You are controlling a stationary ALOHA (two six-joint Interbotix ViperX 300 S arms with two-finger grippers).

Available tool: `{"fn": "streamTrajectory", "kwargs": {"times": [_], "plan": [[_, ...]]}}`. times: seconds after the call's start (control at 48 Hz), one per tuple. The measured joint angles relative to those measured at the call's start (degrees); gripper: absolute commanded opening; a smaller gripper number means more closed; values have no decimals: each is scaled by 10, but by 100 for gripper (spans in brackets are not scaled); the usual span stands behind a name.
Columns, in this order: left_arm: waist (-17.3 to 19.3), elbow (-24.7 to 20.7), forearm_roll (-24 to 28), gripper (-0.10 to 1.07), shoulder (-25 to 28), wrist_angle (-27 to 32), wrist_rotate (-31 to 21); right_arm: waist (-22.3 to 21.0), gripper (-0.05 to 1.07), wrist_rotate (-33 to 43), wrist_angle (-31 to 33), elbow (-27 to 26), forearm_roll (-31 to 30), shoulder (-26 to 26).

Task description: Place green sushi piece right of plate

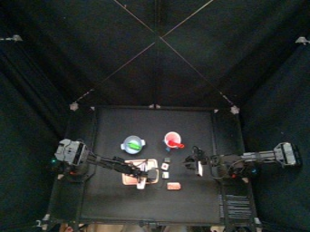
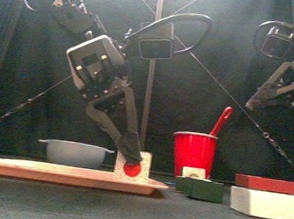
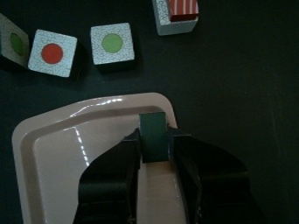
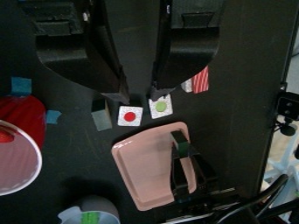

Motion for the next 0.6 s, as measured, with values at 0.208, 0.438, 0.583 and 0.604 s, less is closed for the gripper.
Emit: {"fn": "streamTrajectory", "kwargs": {"times": [0.208,0.438,0.583,0.604], "plan": [[1,-8,2,53,-6,-3,0,0,69,0,0,0,0,0],[7,-34,25,53,-10,-36,0,0,69,0,0,0,0,0],[11,-55,41,53,7,-62,0,0,69,0,0,0,1,0],[11,-57,41,53,10,-64,0,0,69,0,0,0,1,-1]]}}
